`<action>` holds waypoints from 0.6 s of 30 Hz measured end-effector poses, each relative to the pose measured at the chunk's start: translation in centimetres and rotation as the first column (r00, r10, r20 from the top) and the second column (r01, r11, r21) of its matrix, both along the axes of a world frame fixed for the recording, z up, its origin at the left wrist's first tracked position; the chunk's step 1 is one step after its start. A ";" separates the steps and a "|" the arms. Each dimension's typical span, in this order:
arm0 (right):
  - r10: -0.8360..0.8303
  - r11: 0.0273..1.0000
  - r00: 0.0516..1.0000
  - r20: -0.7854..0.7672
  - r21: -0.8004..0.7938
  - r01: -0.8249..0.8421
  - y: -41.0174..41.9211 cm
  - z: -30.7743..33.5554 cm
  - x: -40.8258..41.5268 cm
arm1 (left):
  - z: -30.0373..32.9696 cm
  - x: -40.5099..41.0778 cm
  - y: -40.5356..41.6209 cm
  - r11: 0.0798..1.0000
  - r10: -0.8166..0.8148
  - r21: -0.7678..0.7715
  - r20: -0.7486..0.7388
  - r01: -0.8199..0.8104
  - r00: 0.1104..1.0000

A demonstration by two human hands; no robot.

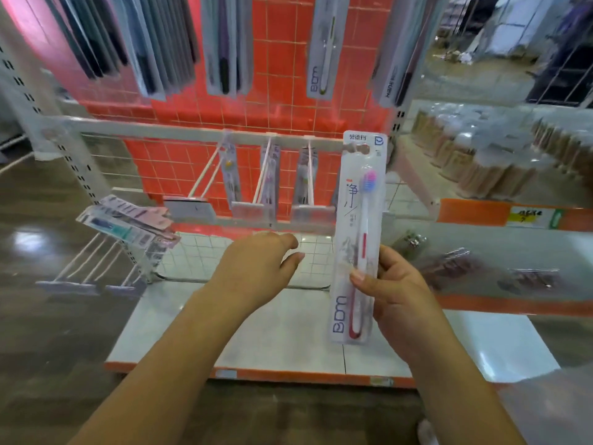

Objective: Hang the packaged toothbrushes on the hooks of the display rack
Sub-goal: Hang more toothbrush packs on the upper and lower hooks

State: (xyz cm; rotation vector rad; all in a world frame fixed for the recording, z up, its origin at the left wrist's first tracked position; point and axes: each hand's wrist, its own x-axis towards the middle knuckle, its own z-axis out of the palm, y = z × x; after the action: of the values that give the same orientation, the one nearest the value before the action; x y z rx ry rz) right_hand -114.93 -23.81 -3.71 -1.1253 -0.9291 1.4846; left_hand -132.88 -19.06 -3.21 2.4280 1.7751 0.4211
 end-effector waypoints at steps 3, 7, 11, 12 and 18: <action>-0.011 0.999 0.996 0.086 0.046 0.007 0.9 -4.8 -0.3 | -4.5 1.1 1.3 0.999 -0.033 0.016 0.000 0.033 0.999; -0.018 0.985 0.995 0.096 0.174 0.001 1.7 -11.6 0.1 | -10.9 2.2 2.1 0.988 -0.087 0.129 0.011 0.085 0.996; -0.039 0.965 0.990 0.133 0.264 0.003 2.0 -18.9 0.5 | -18.4 3.0 2.5 0.981 -0.133 0.143 0.002 0.131 0.991; -0.050 0.959 0.989 0.142 0.284 0.008 2.0 -20.8 0.6 | -20.3 3.4 2.7 0.980 -0.143 0.138 -0.014 0.143 0.990; -0.125 0.950 0.971 0.206 0.308 0.057 1.2 -28.8 1.7 | -28.3 5.7 2.3 0.960 -0.230 0.183 0.087 0.211 0.969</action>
State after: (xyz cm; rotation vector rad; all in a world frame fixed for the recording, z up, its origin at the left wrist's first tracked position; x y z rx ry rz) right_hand -113.25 -22.58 -32.52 -1.1056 -1.1975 1.1106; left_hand -127.14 -16.74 -31.46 2.6252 1.4592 0.6924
